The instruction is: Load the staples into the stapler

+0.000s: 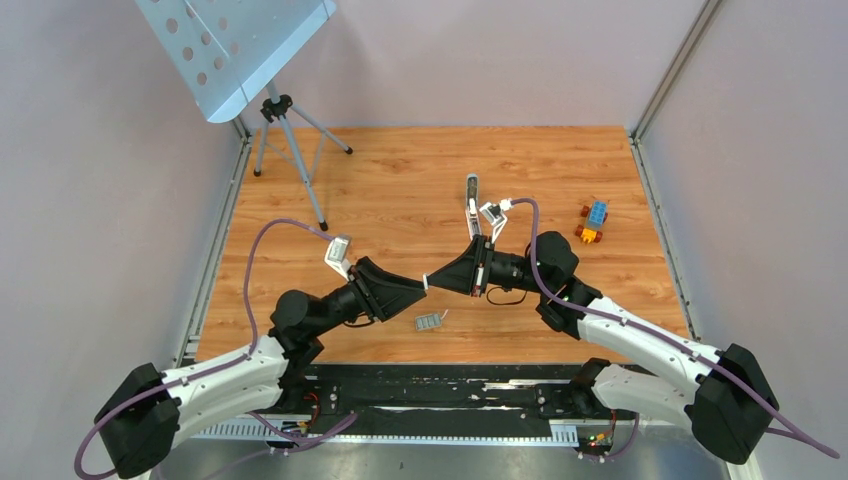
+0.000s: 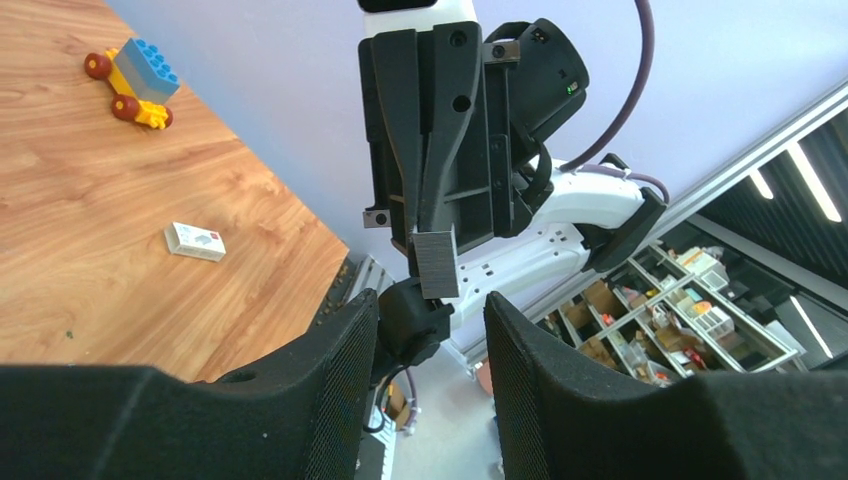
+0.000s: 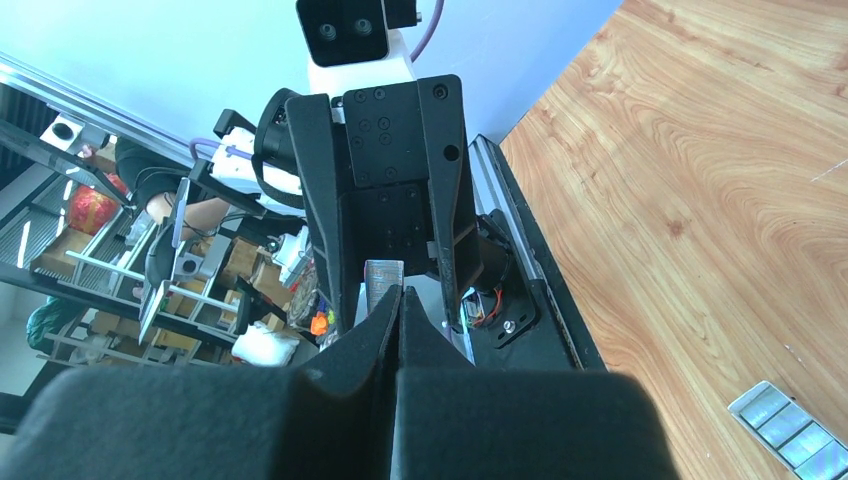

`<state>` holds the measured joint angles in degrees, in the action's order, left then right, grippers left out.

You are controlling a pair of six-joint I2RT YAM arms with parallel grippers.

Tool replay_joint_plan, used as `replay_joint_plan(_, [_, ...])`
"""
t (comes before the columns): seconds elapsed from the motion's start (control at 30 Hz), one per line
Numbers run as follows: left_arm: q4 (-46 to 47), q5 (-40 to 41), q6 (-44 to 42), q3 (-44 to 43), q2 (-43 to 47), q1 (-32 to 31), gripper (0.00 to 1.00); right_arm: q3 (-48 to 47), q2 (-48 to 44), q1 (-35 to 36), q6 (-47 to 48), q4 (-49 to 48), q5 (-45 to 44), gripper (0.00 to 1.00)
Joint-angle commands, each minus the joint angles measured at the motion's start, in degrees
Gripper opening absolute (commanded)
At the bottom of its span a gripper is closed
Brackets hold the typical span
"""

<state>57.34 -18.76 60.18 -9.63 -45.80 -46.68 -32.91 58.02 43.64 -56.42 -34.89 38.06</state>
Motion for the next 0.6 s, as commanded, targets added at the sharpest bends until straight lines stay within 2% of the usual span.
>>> replay_joint_plan(0.0, [0.23, 0.84, -0.31, -0.50, -0.85, 0.27, 0.45, 1.13, 0.26, -0.50, -0.53, -2.40, 1.05, 0.01])
replay_joint_plan(0.37, [5.24, 0.35, 1.50, -0.61, -3.55, 0.27, 0.41, 1.53, 1.42, -0.40, -0.78, -3.60, 1.14, 0.00])
replay_joint_plan(0.57, [7.45, 0.22, 2.15, -0.20, -4.54, 0.27, 0.35, 1.62, 1.92, -0.31, -0.80, -3.82, 1.06, 0.00])
